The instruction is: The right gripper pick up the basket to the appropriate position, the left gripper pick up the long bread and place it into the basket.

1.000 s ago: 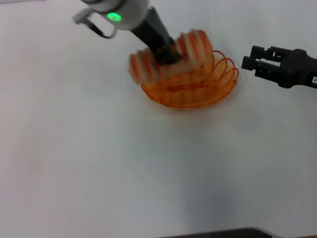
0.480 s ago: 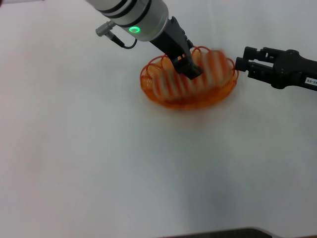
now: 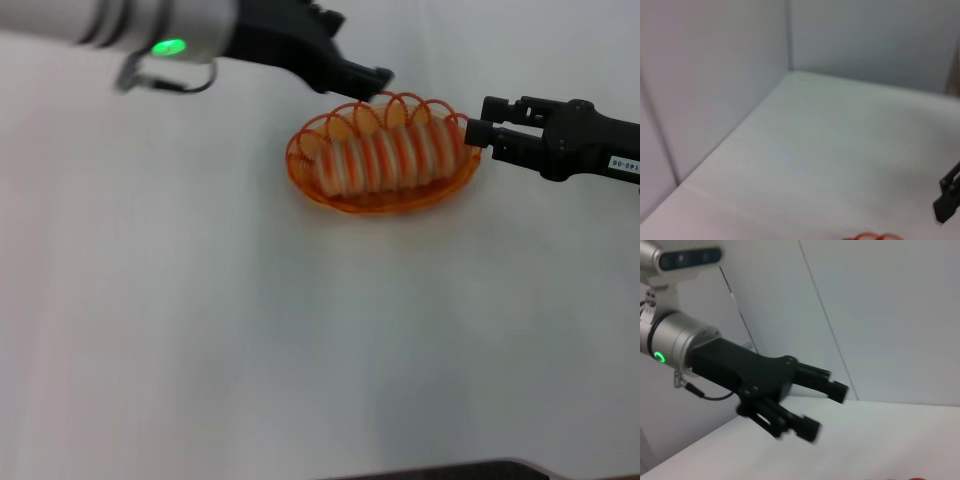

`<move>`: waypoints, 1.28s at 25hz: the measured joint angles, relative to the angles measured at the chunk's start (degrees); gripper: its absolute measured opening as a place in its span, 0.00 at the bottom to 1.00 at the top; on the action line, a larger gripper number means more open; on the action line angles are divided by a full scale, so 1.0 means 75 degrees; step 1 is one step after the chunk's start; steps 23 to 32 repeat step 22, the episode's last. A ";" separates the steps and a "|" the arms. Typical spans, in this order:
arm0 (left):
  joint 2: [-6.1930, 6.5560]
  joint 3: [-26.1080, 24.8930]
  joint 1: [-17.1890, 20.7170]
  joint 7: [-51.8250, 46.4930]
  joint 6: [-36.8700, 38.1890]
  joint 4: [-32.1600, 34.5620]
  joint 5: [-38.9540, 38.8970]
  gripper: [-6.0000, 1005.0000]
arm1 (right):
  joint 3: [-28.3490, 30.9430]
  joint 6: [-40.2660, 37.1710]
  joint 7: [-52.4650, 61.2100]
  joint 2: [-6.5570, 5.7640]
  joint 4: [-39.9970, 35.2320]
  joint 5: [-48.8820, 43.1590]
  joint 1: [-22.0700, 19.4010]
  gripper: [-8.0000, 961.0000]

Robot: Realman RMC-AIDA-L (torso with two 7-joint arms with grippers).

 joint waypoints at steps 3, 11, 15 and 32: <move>0.0010 -0.1296 0.0693 0.0773 0.0874 -0.0504 -0.1150 0.89 | -0.0057 -0.0028 0.0018 -0.0026 -0.0028 -0.0007 -0.0026 0.55; 0.0451 -0.4587 0.1819 0.2810 0.3363 -0.3218 -0.1997 0.90 | -0.0168 -0.0024 0.0024 -0.0162 -0.0060 -0.0010 0.0008 0.55; 0.0459 -0.5192 0.2551 0.3353 0.3728 -0.3513 -0.1963 0.90 | -0.0291 0.0042 0.0026 -0.0208 -0.0071 -0.0031 0.0112 0.55; 0.0419 -0.5412 0.2932 0.3481 0.3824 -0.3545 -0.1514 0.90 | -0.0556 0.0177 0.0083 -0.0225 -0.0077 -0.0044 0.0190 0.55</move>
